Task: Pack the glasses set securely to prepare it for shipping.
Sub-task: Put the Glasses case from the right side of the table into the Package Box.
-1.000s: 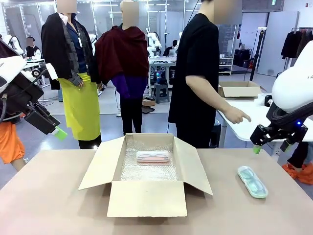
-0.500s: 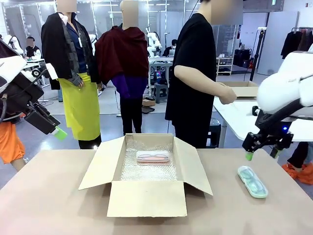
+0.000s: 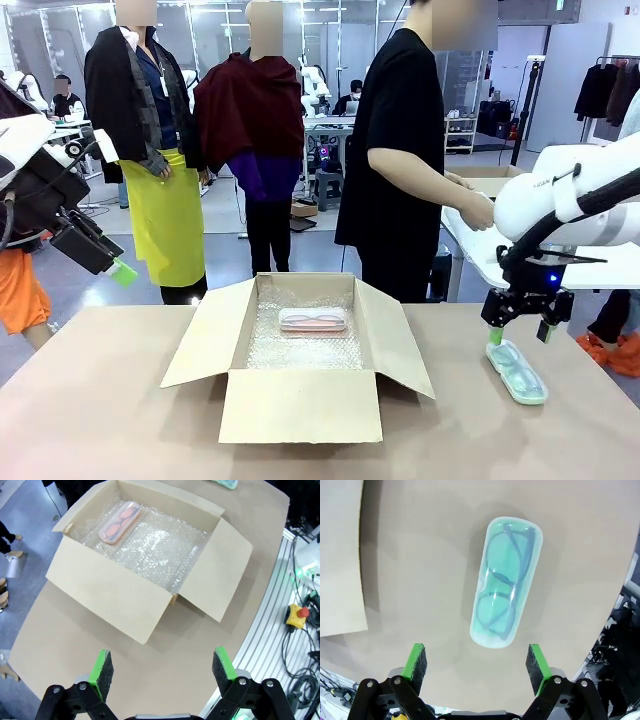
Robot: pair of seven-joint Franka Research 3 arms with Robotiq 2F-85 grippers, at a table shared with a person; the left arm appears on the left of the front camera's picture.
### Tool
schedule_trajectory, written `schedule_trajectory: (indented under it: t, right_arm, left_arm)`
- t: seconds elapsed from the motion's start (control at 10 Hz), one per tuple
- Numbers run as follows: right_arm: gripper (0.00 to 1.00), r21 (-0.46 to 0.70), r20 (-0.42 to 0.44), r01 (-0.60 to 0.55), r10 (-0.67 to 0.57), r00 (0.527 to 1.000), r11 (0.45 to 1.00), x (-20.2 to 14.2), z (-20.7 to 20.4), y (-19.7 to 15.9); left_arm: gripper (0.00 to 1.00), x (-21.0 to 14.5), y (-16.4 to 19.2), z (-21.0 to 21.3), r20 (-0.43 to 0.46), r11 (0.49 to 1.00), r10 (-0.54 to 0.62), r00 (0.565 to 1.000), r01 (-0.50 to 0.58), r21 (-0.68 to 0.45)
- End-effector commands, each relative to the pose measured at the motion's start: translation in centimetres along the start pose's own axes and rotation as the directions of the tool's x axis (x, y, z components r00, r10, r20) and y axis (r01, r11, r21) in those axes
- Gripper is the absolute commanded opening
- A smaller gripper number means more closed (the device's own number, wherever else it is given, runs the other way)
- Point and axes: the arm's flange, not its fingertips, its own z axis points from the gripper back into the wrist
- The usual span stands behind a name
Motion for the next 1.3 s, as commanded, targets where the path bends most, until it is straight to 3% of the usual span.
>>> schedule_trajectory:
  t: [0.0,0.4,1.2]
  right_arm:
    - [1.00,0.030,-0.044,0.025,-0.024,0.999,0.999,1.5,-1.3,-0.9]
    - [1.00,0.062,-0.045,0.062,-0.059,0.997,0.996,1.5,-6.2,-3.4]
    - [1.00,0.057,-0.001,0.085,-0.085,0.996,0.995,1.7,-9.8,-2.4]
  left_arm:
    - [1.00,0.0,-0.1,0.2,0.014,1.000,0.005,1.000,-0.004,-0.018]
    - [1.00,0.0,-0.1,0.2,0.014,1.000,0.005,1.000,-0.004,-0.018]
    - [1.00,0.0,-0.1,0.2,0.014,1.000,0.005,1.000,-0.004,-0.018]
